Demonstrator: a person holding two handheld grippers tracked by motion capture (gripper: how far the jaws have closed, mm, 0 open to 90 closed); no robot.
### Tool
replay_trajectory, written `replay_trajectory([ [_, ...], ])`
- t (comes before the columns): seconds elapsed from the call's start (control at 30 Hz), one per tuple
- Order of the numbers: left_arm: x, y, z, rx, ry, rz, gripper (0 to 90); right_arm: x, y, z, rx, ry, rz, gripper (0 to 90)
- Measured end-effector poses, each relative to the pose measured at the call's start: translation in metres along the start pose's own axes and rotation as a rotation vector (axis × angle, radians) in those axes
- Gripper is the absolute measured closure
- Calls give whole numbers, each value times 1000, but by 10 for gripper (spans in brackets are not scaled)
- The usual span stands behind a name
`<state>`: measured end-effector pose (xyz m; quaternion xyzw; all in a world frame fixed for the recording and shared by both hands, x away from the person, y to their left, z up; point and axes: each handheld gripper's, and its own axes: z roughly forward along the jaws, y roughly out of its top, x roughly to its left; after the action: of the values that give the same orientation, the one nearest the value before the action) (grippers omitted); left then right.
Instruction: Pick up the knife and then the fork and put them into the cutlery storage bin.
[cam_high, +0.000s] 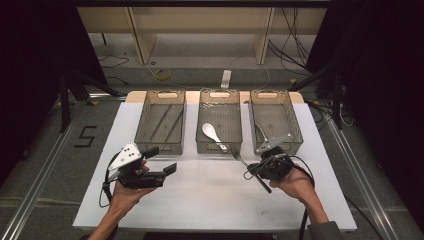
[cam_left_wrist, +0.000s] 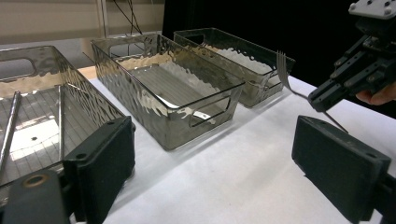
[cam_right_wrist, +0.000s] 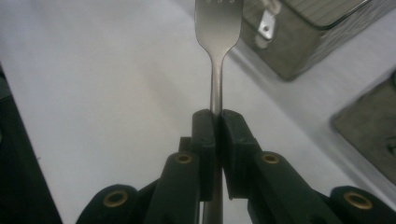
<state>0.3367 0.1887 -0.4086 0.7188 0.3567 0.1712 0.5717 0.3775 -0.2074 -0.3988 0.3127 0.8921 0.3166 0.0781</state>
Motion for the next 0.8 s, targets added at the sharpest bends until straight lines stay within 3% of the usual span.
replay_trajectory([
  [0.27,0,0,0,0,0,1,124,-12,-3,-17,-85,-40,51,851],
  [0.8,1,0,0,-5,5,-4,124,-36,-7,-29,-160,-102,129,851],
])
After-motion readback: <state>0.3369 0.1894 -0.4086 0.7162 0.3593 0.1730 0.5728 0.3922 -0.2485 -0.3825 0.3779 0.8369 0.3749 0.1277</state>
